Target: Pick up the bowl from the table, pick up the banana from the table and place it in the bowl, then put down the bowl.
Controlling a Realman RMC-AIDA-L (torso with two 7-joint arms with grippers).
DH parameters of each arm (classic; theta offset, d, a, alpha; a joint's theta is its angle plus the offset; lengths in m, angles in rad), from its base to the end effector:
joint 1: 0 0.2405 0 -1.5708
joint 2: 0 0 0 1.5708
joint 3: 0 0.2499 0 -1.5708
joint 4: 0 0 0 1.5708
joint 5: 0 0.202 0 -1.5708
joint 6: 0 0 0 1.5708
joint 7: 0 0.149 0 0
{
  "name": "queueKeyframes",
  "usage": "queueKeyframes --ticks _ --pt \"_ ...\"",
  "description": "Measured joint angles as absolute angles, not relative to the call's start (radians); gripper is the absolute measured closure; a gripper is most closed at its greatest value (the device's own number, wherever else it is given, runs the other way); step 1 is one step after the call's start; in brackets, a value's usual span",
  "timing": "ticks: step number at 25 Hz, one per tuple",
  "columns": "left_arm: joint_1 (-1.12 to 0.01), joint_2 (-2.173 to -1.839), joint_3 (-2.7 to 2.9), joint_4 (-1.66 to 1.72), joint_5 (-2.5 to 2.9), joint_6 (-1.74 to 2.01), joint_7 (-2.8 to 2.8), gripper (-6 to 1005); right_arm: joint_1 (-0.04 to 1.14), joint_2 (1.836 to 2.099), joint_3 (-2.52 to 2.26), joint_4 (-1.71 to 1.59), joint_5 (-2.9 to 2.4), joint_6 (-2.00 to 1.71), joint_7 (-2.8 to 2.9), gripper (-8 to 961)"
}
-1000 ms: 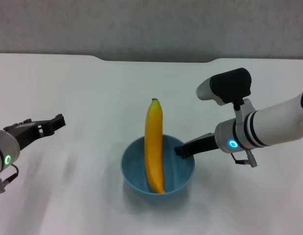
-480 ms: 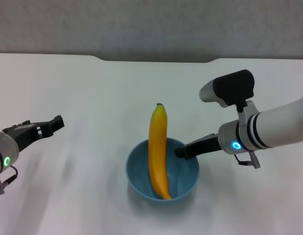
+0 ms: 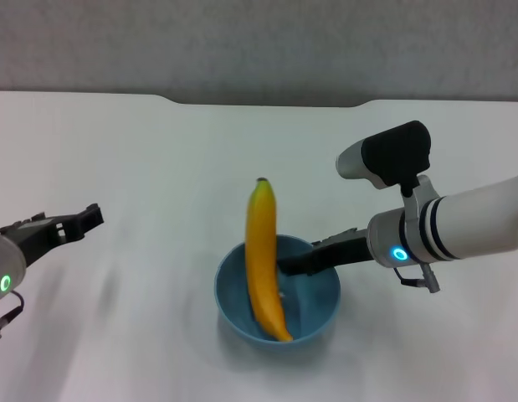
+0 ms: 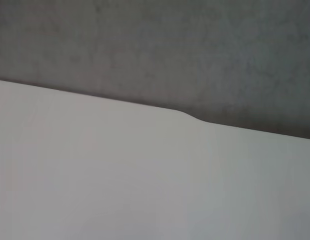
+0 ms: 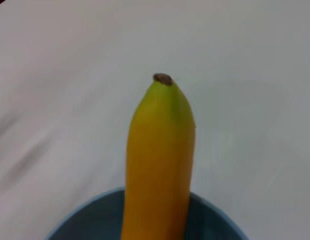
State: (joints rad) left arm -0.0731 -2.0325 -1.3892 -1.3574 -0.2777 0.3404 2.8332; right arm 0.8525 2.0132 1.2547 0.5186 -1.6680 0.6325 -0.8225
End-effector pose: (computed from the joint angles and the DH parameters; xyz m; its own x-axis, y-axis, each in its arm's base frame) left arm -0.2745 0.3377 0.0116 0.4653 0.5330 0.7067 0.8363 -0.0033 -0.5482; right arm 0.1923 0.3985 -0.1062 0.7130 -0.6783 -0.1776 -0.6885 -0.6294 -0.3603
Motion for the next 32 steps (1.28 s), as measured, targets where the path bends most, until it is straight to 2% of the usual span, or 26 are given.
queueKeyframes --ticks 2,7,12,24,32 --pt "-0.066 -2.033 -1.391 -1.358 -0.278 0.340 2.833 135 0.829 2.012 1.256 0.556 -1.705 0.643 -0.789 444" --pt "-0.046 -2.033 -1.399 -1.360 -0.278 0.319 2.833 136 0.772 2.004 1.299 0.646 -1.845 0.675 -0.699 203" --pt "-0.039 -2.033 -1.402 -1.360 -0.278 0.313 2.833 137 0.681 2.004 1.397 0.788 -1.979 0.689 -0.667 56" --pt "0.005 -2.032 -1.377 -1.316 -0.268 0.133 2.838 140 0.359 2.009 1.410 1.150 -2.032 0.498 -0.793 62" --pt "0.022 -2.034 -1.271 -1.076 -0.229 -0.358 2.836 154 0.279 2.009 1.375 1.095 -1.766 0.355 -0.986 70"
